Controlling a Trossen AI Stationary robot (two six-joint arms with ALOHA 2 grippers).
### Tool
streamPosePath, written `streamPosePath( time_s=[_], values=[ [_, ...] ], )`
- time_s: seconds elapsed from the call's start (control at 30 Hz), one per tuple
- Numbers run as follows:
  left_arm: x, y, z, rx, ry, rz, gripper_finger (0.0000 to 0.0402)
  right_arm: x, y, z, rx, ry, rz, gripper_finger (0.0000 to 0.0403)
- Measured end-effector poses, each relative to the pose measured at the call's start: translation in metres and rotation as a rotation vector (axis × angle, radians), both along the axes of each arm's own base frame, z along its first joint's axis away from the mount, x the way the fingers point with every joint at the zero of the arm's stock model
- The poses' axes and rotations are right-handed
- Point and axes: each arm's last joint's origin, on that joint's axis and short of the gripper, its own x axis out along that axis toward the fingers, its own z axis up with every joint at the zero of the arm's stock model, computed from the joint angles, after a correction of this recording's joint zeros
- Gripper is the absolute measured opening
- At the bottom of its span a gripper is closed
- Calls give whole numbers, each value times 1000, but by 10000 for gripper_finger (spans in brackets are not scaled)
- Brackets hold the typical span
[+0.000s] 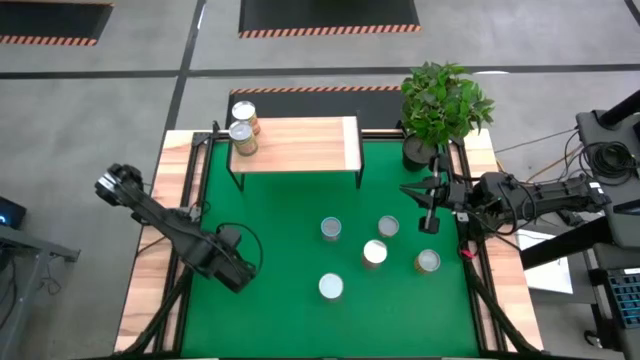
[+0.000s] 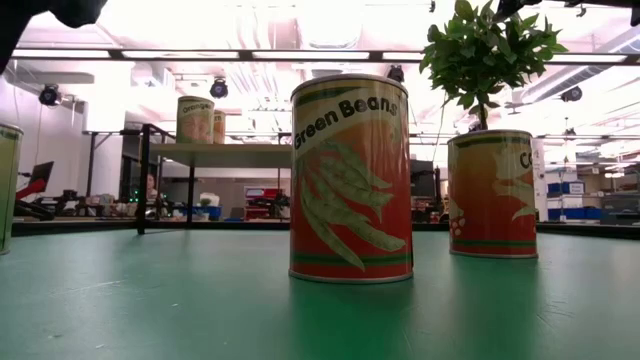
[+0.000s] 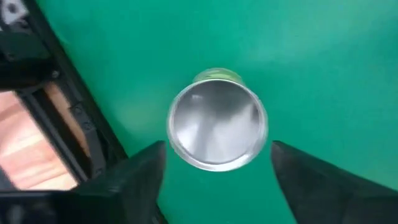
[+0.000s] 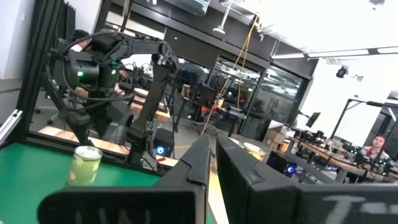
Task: Pick and place cans onto a shelf
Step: Put the pear can on the shelf
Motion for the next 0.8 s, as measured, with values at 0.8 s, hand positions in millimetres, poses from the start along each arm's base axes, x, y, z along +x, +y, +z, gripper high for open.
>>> streamPosePath(
  time_s=[0.8],
  values=[
    [-3, -6, -25, 88, 4, 20, 354, 0, 0, 1, -24, -2, -6, 18]
  ],
)
